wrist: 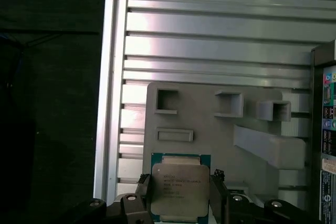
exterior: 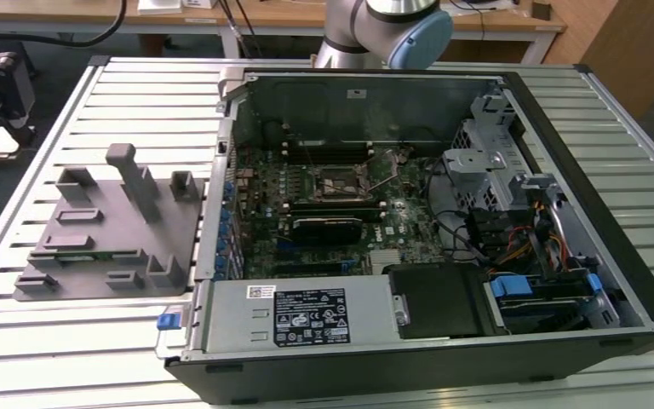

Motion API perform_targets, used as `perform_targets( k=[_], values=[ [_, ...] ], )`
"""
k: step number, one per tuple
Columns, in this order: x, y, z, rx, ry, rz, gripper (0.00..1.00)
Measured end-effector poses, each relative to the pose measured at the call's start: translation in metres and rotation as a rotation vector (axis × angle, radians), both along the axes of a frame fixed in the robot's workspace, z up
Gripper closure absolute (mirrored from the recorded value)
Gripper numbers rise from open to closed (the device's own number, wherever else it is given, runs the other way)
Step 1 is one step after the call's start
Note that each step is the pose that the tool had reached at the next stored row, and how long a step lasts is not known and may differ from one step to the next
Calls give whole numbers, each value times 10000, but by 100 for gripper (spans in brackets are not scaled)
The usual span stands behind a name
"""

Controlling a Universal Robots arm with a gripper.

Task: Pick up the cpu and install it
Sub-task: 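Pick up the cpu and move it towards the insertion slot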

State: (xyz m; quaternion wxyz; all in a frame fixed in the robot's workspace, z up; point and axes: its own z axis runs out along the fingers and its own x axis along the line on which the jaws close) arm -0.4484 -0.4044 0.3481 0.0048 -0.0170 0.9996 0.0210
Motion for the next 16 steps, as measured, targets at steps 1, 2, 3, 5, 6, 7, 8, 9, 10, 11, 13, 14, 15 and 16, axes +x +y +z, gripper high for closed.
perform_targets(
  k=[1,2,3,5,6,7,8,9,10,11,13,14,15,16],
  values=[
    [0,0,8,1,-2,0,47],
    [0,1,17,1,-3,0,47],
    [0,1,26,1,-4,0,47],
    [0,2,44,1,-6,0,47],
    [0,2,52,1,-8,0,47],
    [0,2,62,1,-8,0,47],
    [0,3,71,0,-9,0,47],
    [0,3,79,1,-11,0,47],
    [0,4,87,1,-13,0,47],
    [0,4,96,1,-13,0,47],
    [-1,5,113,1,-17,0,47],
    [-1,6,121,1,-18,0,47],
    [-1,7,130,1,-19,0,47],
    [-1,7,138,1,-21,0,47]
  ],
)
